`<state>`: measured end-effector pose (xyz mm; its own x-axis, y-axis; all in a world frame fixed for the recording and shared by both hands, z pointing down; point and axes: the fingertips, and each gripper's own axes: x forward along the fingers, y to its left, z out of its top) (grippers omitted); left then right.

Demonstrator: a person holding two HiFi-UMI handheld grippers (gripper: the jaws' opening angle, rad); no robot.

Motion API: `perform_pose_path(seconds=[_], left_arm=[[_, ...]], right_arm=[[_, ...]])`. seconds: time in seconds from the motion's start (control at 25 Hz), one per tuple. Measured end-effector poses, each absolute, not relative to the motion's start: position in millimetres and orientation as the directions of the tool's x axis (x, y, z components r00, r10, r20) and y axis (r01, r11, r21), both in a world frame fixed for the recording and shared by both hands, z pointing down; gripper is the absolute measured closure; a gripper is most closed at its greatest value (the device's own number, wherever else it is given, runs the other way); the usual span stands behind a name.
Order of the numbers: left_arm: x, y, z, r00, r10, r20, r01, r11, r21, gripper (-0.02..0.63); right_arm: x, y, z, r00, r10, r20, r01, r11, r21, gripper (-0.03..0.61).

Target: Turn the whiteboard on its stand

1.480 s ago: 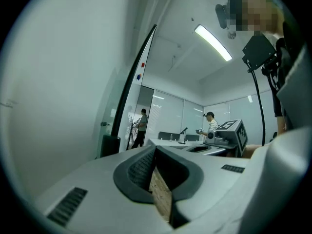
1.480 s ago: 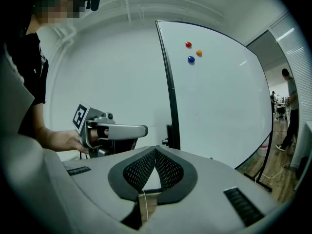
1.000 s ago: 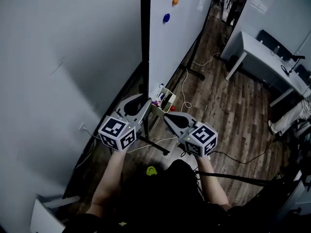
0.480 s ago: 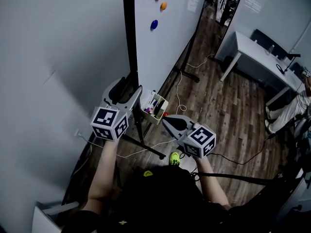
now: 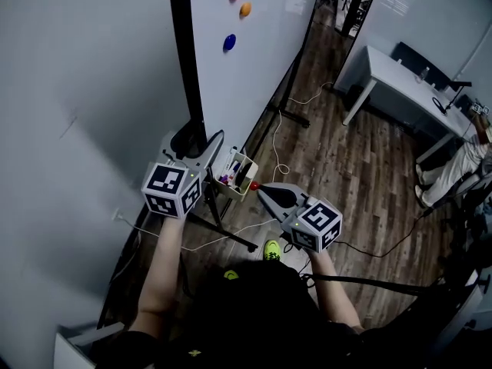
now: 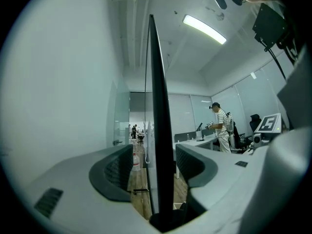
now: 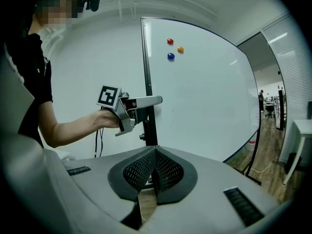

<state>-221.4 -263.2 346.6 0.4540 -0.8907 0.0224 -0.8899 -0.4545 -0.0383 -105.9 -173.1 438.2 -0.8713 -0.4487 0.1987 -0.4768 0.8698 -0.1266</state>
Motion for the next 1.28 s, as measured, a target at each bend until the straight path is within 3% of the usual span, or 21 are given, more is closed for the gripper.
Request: perform_pose_path(seconds=[0.4, 0.52, 1.28], left_arm=[[-207, -274, 354, 0.475, -0.879, 0.049, -0.873, -0.478, -0.098, 0.465], [-210, -276, 352, 0.471, -0.881, 0.037, -0.878, -0.472, -0.073, 0.534], [-207, -290, 363, 0.466, -0.873, 0.146, -0.877, -0.477, -0.054, 0.545]], right_arm=[[-97, -179, 449, -0.856, -0.470, 0.212, -0.505, 0.849, -0.154, 0.581], [-94, -181, 450, -0.850, -0.482, 0.213, -0.517, 0.840, -0.161, 0.581], [-84, -187, 467, -0.843, -0.486, 0.233, -0.528, 0.830, -0.179, 0.581]])
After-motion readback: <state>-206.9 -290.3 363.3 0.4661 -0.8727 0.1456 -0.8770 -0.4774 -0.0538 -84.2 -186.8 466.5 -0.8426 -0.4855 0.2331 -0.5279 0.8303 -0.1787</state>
